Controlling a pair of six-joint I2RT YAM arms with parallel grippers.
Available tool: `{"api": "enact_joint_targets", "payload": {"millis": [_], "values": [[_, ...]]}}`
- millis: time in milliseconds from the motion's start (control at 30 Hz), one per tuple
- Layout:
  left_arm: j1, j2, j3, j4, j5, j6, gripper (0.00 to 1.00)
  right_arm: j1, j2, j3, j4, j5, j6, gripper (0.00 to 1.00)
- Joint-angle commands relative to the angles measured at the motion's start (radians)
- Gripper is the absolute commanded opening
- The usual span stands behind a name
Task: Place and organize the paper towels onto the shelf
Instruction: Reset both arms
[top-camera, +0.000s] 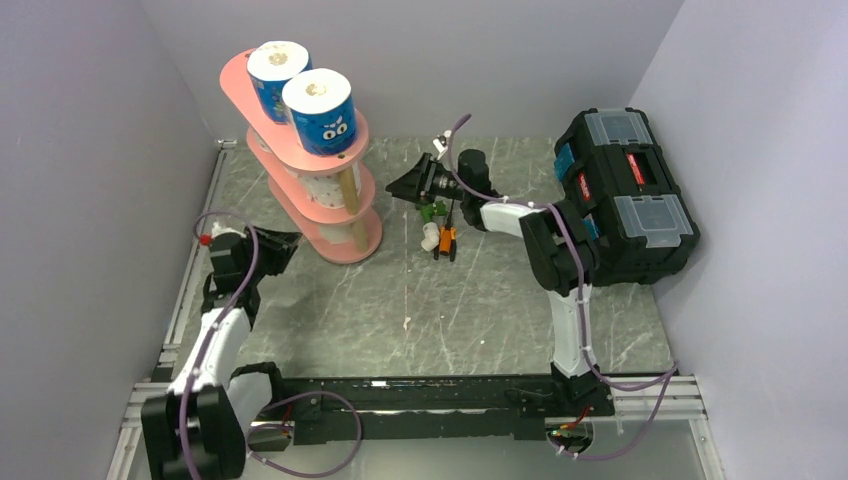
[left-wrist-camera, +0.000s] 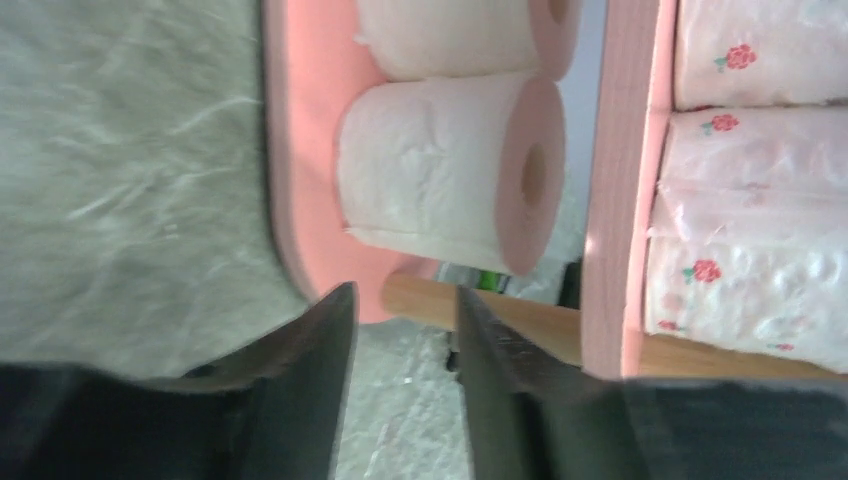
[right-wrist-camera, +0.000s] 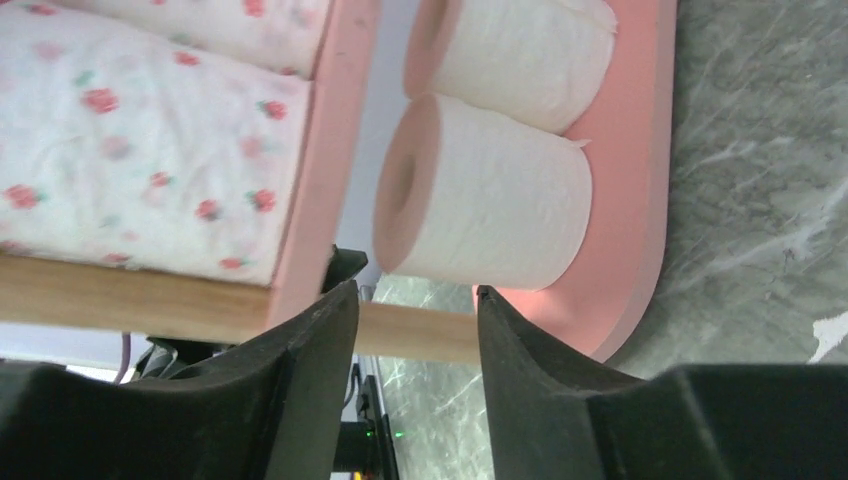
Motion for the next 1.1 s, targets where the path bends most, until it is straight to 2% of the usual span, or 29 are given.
{"api": "enact_joint_targets", "payload": {"millis": [0, 100, 267, 467, 500, 533, 567, 600, 733, 767, 867, 1067], "values": [[0.060, -0.159, 0.056, -0.347, -0.041, 0.128, 0.54, -0.026, -0.119, -0.086, 0.058, 0.018, -0.028, 0.53], [0.081, -0.256, 0.056, -0.444, -0.049, 0.208, 0.73, -0.054, -0.170, -0.165, 0.095, 0.019, -0.010, 0.57], [0.091, -0.331, 0.063, -0.552, -0.019, 0.302, 0.77, -0.091, -0.256, -0.286, 0.150, 0.020, 0.012, 0.62], [0.091, -0.339, 0.108, -0.656, 0.021, 0.455, 0.80, -0.104, -0.436, -0.357, -0.028, 0.078, -0.145, 0.68], [0.091, -0.337, 0.112, -0.668, 0.027, 0.477, 0.81, -0.107, -0.465, -0.370, -0.038, 0.083, -0.156, 0.72], [0.090, -0.335, 0.116, -0.683, 0.037, 0.487, 0.82, -0.110, -0.491, -0.389, -0.048, 0.086, -0.163, 0.90], [0.090, -0.332, 0.118, -0.687, 0.059, 0.492, 0.82, -0.113, -0.521, -0.401, -0.068, 0.095, -0.179, 0.99], [0.090, -0.328, 0.120, -0.692, 0.081, 0.493, 0.82, -0.112, -0.557, -0.402, -0.132, 0.122, -0.209, 1.00], [0.089, -0.331, 0.133, -0.710, 0.077, 0.496, 0.82, -0.109, -0.728, -0.412, -0.479, 0.346, -0.392, 1.00], [0.087, -0.338, 0.134, -0.715, 0.074, 0.494, 0.82, -0.109, -0.801, -0.434, -0.521, 0.409, -0.418, 1.00], [0.080, -0.360, 0.134, -0.715, 0.060, 0.492, 0.82, -0.103, -0.974, -0.517, -0.603, 0.611, -0.453, 1.00], [0.057, -0.396, 0.132, -0.736, 0.002, 0.469, 0.82, -0.072, -1.261, -0.664, -0.713, 0.900, -0.455, 1.00]]}}
